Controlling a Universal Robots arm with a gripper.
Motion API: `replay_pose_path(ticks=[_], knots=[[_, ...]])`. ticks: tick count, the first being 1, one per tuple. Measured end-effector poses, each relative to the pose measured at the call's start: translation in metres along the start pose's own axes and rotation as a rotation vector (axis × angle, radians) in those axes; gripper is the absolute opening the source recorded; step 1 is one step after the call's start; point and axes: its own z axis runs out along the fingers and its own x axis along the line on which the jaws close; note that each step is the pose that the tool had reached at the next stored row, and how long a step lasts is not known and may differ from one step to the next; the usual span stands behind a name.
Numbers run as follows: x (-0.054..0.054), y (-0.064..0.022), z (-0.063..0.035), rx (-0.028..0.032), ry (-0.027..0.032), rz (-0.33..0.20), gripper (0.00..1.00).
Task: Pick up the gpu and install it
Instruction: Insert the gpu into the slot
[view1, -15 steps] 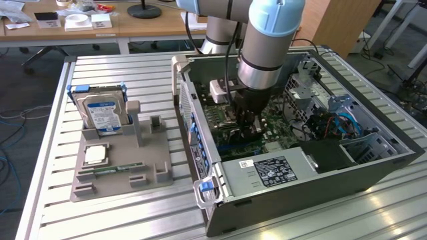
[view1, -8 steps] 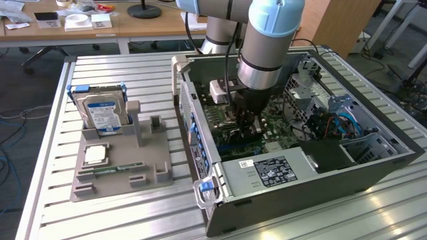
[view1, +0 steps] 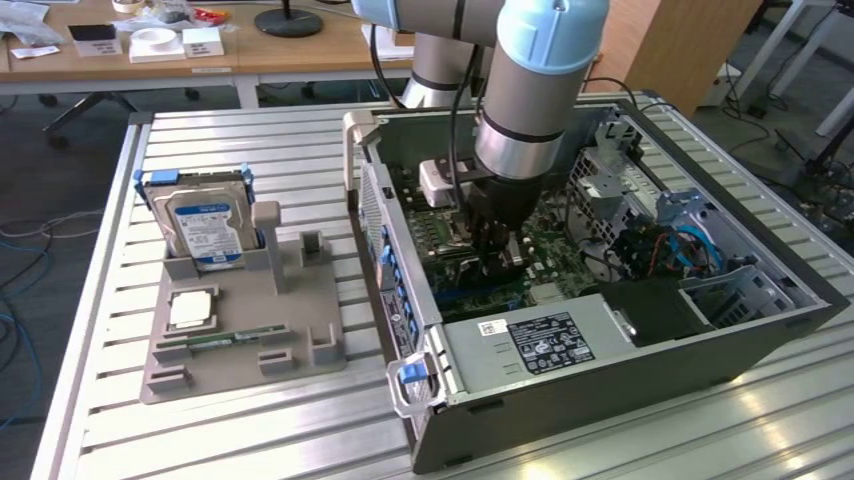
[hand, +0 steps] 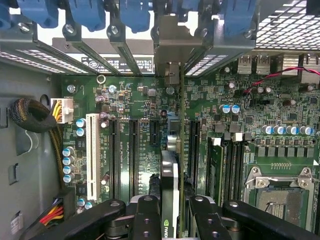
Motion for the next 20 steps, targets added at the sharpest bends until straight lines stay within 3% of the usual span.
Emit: replay_pose_path(ticks=[20], knots=[[-0.0005,0.0003,0.0012,-0.0001,-0.0001,0.002,0.27]])
